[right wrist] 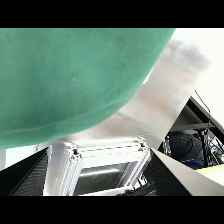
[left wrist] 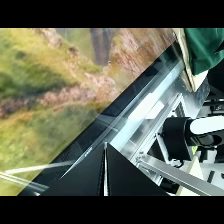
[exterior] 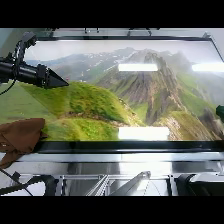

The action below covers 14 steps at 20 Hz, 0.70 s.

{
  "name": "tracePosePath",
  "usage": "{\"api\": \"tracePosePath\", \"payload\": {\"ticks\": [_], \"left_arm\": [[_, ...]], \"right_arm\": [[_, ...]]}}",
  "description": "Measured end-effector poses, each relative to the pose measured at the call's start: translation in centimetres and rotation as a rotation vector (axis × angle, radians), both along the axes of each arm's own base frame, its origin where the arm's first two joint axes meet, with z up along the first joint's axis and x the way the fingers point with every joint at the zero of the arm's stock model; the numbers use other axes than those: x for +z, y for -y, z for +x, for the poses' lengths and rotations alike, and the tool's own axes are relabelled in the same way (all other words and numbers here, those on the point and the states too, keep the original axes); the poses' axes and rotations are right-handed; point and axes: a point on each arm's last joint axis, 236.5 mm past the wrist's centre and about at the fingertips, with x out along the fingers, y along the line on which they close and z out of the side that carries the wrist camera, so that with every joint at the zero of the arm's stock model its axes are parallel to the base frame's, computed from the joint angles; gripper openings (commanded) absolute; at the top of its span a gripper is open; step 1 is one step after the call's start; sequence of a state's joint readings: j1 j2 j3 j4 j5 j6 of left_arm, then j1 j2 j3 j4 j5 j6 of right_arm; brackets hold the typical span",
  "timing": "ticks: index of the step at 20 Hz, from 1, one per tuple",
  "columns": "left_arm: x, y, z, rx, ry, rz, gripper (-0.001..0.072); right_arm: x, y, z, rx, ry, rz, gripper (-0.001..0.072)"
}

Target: Fold the shirts.

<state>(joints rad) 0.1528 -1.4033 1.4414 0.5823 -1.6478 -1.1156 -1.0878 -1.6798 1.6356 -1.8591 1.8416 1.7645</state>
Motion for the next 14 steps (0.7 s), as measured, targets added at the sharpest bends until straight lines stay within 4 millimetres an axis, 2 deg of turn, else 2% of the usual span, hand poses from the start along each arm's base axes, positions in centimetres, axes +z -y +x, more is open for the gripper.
{"api": "tracePosePath", "payload": {"ticks": [2, 4, 5, 6, 7, 9, 11, 14], "left_arm": [[0.0, 0.0, 0.0, 0.0, 0.0, -0.001, 0.0022], [0.2, 0.1, 0.0, 0.0, 0.001, -0.008, 0.0021], [0.4, 0.2, 0.0, 0.001, 0.003, -0.019, 0.002], [0.8, 0.5, 0.1, 0.002, 0.003, -0.037, 0.0013], [1.4, 0.6, 0.1, 0.002, 0.004, -0.056, 0.0012], [2.5, 0.6, 0.0, 0.001, 0.007, -0.071, 0.0003], [3.6, 0.2, -0.2, 0.005, 0.011, -0.054, 0.0004], [4.3, -0.5, -1.2, 0.021, 0.034, 0.007, 0.0004]], "right_arm": [[0.1, -0.2, 1.3, 0.013, 0.04, 0.004, 0.0698], [0.8, -0.5, 4.1, 0.03, 0.139, 0.006, 0.0688], [1.3, -0.9, 6.4, 0.032, 0.219, 0.01, 0.058], [2.1, -1.5, 8.8, 0.039, 0.305, 0.021, 0.0287], [2.9, -2.3, 11.3, 0.051, 0.394, 0.037, 0.0036], [4.9, -4.7, 16.2, 0.095, 0.561, 0.095, 0.0029], [6.7, -8.0, 20.2, 0.174, 0.68, 0.163, 0.0028], [9.0, -14.7, 24.0, 0.359, 0.773, 0.254, 0.0028]]}}
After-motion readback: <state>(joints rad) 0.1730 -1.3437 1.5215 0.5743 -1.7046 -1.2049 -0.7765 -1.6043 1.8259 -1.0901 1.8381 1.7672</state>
